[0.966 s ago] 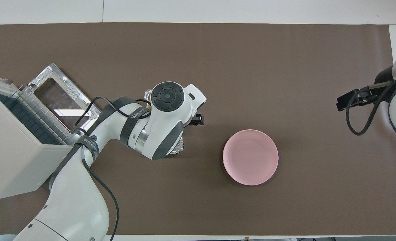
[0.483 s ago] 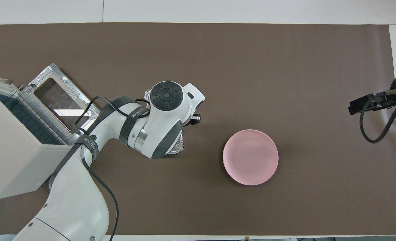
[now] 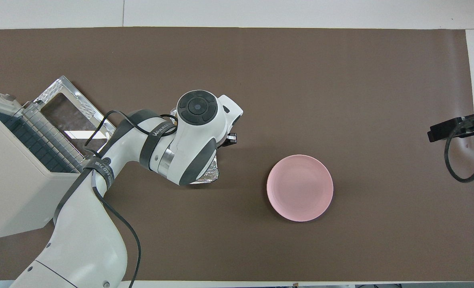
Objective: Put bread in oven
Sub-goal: 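Carry the foil tray onto the open oven door with the left gripper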
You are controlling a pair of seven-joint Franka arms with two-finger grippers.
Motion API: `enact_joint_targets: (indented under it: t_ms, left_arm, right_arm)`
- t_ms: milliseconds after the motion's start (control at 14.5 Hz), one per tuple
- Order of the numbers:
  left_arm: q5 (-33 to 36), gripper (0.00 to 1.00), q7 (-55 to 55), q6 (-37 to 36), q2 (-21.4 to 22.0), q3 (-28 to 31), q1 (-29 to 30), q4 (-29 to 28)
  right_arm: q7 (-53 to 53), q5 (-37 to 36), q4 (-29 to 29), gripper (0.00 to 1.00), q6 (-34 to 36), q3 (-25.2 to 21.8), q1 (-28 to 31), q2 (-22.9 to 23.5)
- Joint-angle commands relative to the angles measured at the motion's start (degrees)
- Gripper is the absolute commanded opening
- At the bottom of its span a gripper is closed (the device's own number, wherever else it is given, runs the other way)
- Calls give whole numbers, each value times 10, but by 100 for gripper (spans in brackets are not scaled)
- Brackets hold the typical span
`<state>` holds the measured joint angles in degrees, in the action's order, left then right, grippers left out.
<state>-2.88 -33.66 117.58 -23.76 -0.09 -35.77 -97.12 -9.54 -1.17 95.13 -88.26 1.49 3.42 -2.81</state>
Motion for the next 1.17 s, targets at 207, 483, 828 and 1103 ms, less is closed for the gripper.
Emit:
enact_joint_targets:
  t_ms: [207,483,828,1103]
  left_arm:
    - [3,0,-14,-183,-65,120,1,207]
    - [-1,0,-16,-234,-40,208,8,206]
    - [2,0,-35,-238,-39,286,14,175]
    - [3,0,-35,-231,-25,293,53,138]
  right_arm:
    - [-8,-8,17,100,12,11,13,-12]
    - [-8,-6,14,100,10,10,14,-11]
    - [-10,-7,14,100,11,10,14,-11]
    - [-10,-7,14,100,12,10,12,-12]
